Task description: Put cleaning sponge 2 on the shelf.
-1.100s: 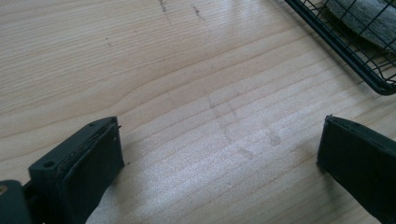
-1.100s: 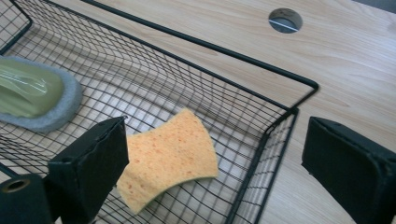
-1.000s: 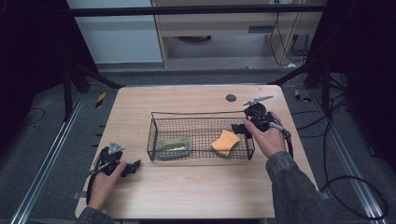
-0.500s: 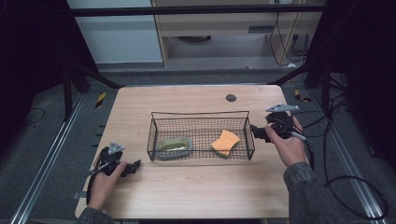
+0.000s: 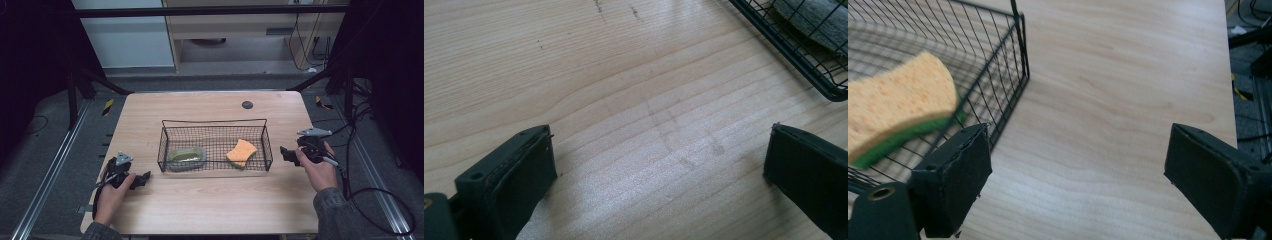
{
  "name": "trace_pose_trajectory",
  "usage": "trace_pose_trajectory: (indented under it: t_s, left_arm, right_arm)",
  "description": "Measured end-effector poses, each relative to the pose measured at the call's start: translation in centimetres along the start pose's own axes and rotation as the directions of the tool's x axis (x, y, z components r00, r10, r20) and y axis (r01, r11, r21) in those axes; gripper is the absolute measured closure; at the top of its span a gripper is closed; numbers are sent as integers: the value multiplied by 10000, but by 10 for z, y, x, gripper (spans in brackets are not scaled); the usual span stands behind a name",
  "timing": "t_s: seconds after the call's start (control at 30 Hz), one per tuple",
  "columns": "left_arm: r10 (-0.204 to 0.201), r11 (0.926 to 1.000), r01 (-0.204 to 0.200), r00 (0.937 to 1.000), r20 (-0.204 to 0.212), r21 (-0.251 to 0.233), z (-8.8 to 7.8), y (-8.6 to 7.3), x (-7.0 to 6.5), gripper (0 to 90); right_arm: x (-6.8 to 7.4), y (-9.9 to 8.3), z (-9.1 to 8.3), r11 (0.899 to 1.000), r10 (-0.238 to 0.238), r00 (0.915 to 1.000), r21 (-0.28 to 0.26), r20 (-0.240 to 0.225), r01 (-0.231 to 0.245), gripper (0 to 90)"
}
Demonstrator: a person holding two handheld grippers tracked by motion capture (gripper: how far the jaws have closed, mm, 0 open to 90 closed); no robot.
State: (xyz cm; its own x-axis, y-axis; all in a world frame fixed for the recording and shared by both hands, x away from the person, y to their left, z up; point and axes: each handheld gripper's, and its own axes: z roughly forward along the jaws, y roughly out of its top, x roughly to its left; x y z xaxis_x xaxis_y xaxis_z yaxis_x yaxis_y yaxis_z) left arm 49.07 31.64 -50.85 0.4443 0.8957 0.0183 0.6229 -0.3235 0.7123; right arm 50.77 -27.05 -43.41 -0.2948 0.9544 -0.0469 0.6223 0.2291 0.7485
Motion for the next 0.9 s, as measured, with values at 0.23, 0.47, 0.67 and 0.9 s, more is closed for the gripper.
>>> trace_pose_trajectory:
  t_s: [0.23, 0.47, 0.67, 0.9]
  left_arm:
    - [35, 10000, -35, 10000, 1, 31, 0, 0, 0, 0]
    - [0, 10000, 0, 10000, -1, -2, 0, 0, 0, 0]
    - [57, 10000, -56, 10000, -23, 19, 0, 1, 1, 0]
    - [-63, 10000, 63, 10000, -51, -24, 1, 1, 1, 0]
  right_arm:
    - [-7, -23, 16, 9986, 486, 9988, 185, 42, -487, 121]
    - [-11, -38, 37, 9939, 1052, 9944, 337, 19, -1052, 119]
    - [-9, -42, 50, 9919, 1222, 9924, 338, 176, -1227, 108]
    - [-10, -46, 61, 9896, 1340, 9889, 437, 644, -1369, 78]
